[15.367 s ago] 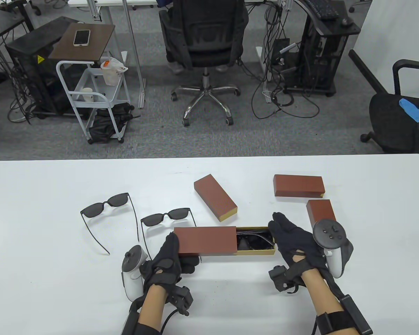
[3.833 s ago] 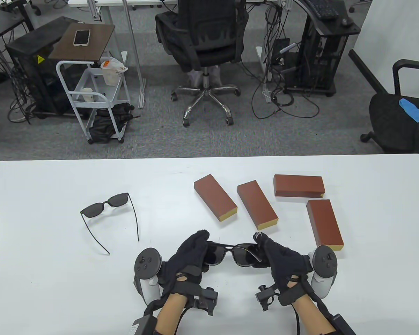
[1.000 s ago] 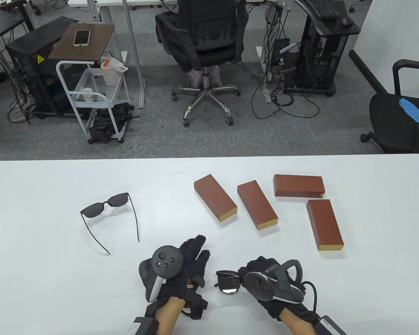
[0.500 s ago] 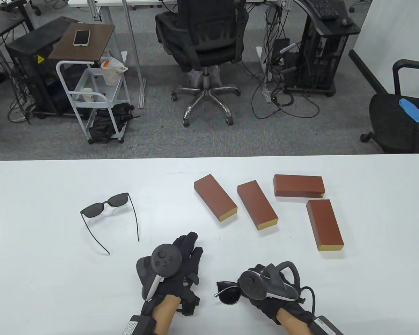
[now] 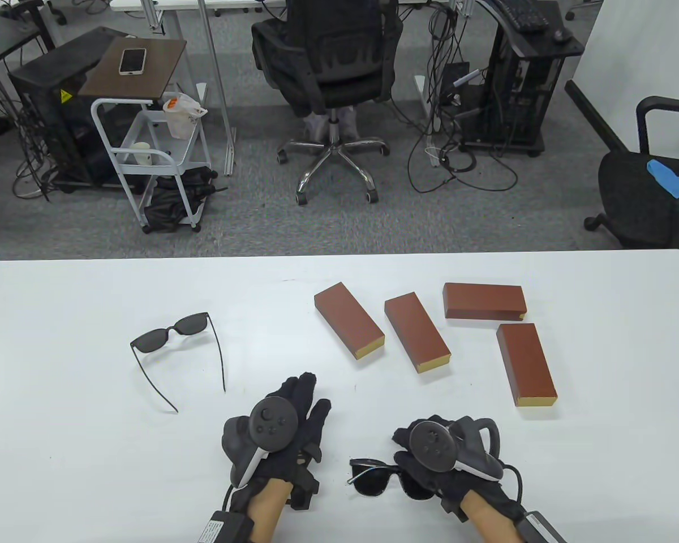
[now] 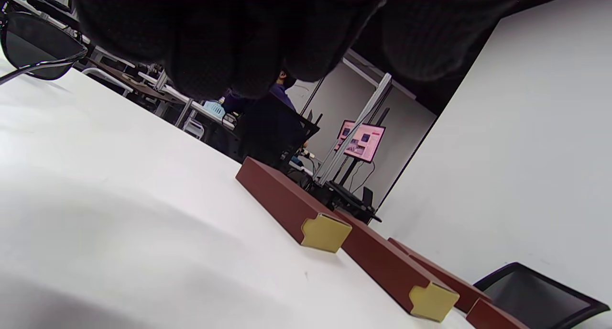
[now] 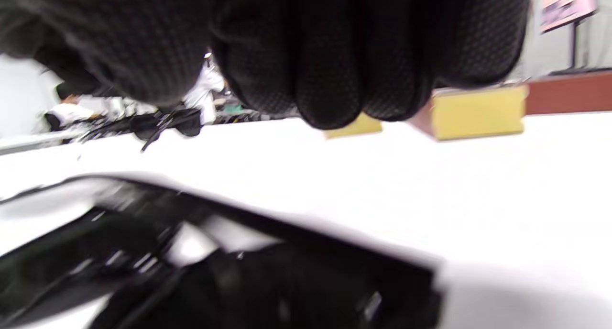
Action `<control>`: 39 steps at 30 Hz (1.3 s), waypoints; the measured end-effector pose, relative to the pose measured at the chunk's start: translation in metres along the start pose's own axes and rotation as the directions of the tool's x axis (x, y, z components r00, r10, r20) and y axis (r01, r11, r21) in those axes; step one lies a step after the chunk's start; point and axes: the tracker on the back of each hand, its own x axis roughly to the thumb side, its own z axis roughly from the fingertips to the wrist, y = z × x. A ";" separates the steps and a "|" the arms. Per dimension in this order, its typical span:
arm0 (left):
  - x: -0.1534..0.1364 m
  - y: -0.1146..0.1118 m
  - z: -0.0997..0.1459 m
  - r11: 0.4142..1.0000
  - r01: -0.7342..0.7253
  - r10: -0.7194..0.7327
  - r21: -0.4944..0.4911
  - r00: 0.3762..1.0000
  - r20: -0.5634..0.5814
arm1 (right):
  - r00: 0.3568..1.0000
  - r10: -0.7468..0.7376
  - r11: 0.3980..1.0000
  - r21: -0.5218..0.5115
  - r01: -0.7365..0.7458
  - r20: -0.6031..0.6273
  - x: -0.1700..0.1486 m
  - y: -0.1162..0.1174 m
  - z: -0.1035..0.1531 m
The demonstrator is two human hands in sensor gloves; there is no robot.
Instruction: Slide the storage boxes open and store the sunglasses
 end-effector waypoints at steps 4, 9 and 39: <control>0.002 -0.001 0.000 1.000 0.015 -0.015 -0.012 1.000 -0.002 | 0.993 0.066 0.992 -0.099 -0.076 -0.100 -0.030 -0.013 -0.001; 0.003 -0.001 0.000 1.000 0.007 -0.007 -0.019 1.000 0.000 | 0.953 0.168 0.967 -0.148 -0.210 -0.250 -0.076 -0.026 -0.002; -0.009 -0.003 -0.004 0.999 0.007 -0.008 -0.038 1.000 -0.024 | 0.614 0.175 0.985 0.135 -0.111 -0.770 -0.194 -0.002 -0.001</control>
